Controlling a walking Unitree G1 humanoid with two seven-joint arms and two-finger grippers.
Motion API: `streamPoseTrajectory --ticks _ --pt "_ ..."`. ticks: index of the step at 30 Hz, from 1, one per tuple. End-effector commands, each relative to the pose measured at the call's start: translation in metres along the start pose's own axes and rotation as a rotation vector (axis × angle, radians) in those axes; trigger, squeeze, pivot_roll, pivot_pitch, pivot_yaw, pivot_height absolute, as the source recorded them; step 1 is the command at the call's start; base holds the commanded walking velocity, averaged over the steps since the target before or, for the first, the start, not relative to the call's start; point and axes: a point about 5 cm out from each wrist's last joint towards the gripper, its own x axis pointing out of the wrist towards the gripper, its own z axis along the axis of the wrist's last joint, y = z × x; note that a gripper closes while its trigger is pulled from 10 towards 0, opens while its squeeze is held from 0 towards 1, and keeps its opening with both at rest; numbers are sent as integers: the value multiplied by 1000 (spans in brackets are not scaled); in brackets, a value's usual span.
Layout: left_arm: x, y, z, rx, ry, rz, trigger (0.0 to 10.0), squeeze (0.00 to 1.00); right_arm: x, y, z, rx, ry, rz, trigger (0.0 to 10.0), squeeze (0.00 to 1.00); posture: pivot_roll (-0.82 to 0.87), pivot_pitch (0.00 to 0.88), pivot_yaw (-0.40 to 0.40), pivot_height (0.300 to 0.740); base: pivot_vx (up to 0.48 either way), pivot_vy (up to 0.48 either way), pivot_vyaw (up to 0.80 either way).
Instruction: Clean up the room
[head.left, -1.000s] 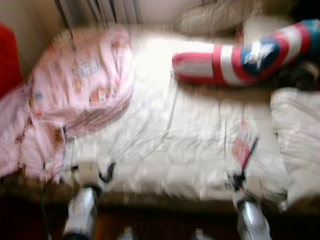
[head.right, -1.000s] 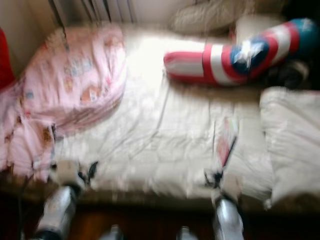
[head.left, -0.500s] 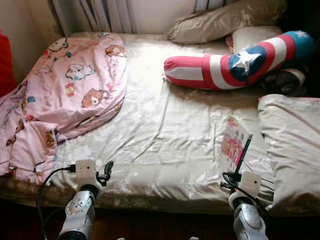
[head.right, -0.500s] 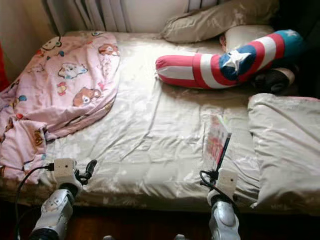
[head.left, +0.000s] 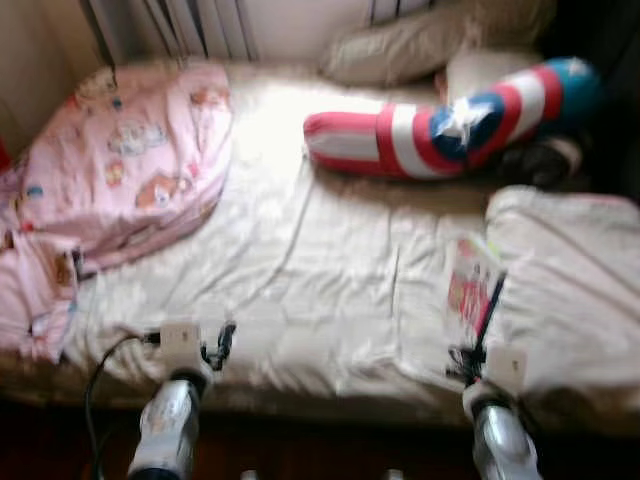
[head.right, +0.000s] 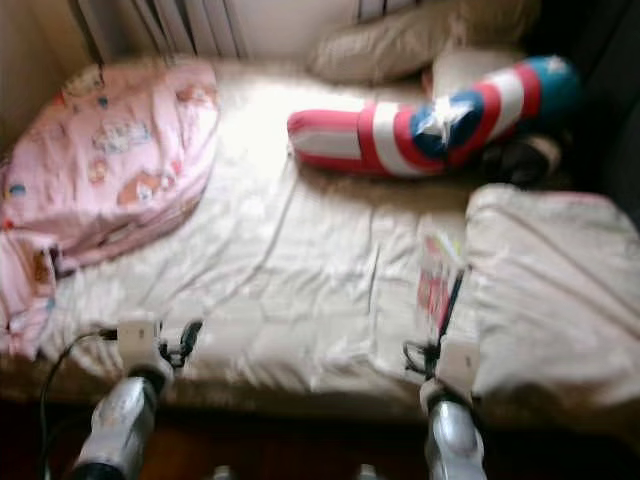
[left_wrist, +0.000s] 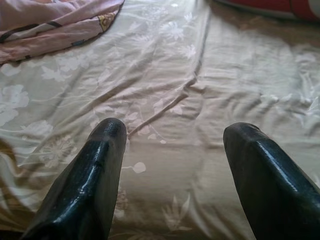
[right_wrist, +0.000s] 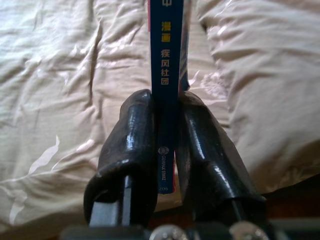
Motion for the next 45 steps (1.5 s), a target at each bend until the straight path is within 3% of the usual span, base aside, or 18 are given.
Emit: streamPoseTrajectory --ticks 1,14,27,45 --pt "-4 8 -3 -7 9 21 10000 0 1 6 4 -6 -24 28 10000 0 28 143 -39 706 0 0 0" --pt "-2 4 -1 -6 0 7 10000 0 2 6 5 -1 -26 30 10000 0 27 140 -38 706 0 0 0" --pt "-4 2 0 12 -4 -27 10000 0 -2 19 2 12 -34 58 10000 0 30 108 -25 706 0 0 0" --pt "-8 3 -3 17 0 -27 10000 0 -2 19 -2 -1 -11 45 10000 0 40 103 -28 706 270 0 -176"
